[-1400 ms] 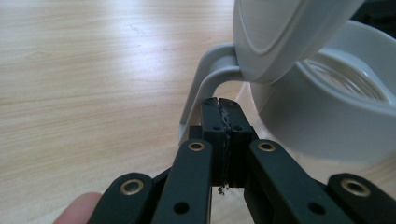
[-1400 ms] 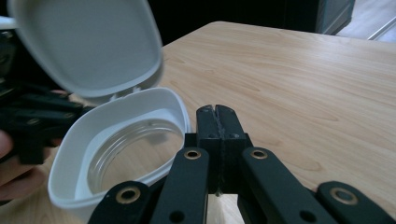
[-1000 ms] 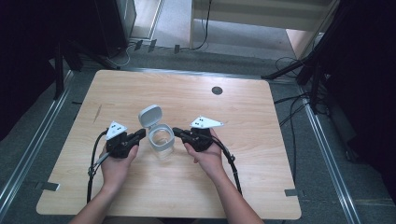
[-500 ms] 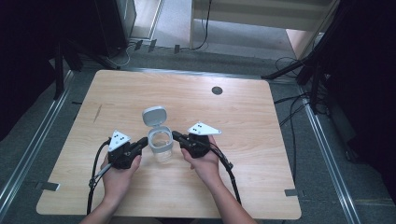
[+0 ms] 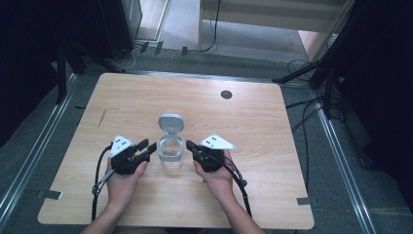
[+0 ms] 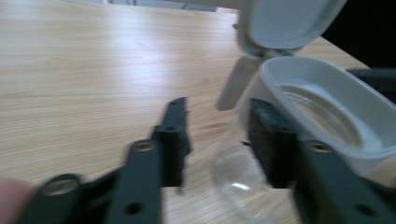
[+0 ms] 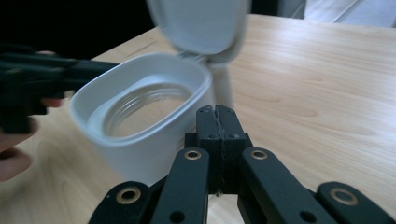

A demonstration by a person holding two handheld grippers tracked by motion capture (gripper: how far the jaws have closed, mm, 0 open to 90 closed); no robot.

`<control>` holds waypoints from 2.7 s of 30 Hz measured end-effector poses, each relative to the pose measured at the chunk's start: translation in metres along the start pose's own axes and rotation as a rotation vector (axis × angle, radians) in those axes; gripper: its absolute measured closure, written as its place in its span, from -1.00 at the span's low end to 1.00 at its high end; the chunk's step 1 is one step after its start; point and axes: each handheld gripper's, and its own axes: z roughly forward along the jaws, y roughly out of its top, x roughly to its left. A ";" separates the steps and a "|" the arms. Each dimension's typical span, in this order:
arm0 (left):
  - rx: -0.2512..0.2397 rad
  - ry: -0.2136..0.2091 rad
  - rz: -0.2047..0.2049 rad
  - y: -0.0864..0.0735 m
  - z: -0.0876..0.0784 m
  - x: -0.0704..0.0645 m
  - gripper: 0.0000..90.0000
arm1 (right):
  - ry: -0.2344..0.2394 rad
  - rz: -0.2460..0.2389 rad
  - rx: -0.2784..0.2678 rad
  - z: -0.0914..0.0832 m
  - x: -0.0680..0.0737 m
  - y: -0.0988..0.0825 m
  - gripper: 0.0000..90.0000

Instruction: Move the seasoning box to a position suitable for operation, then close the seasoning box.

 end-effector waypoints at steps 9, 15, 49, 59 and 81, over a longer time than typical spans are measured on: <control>0.028 0.038 -0.016 -0.027 -0.046 0.066 -0.68 | -0.046 0.049 -0.012 0.014 -0.031 0.016 1.00; 0.022 0.101 -0.041 -0.042 -0.068 0.091 -0.70 | -0.050 0.087 -0.050 0.024 -0.037 0.035 1.00; 0.058 0.073 -0.097 -0.044 -0.059 0.096 -0.70 | 0.011 0.038 -0.068 -0.005 -0.031 0.040 0.18; 0.059 0.080 -0.094 -0.043 -0.058 0.095 -0.70 | -0.117 0.083 -0.071 -0.045 -0.067 0.015 -0.31; 0.060 0.091 -0.093 -0.044 -0.058 0.095 -0.70 | -0.320 0.178 -0.017 -0.144 -0.129 -0.066 -0.37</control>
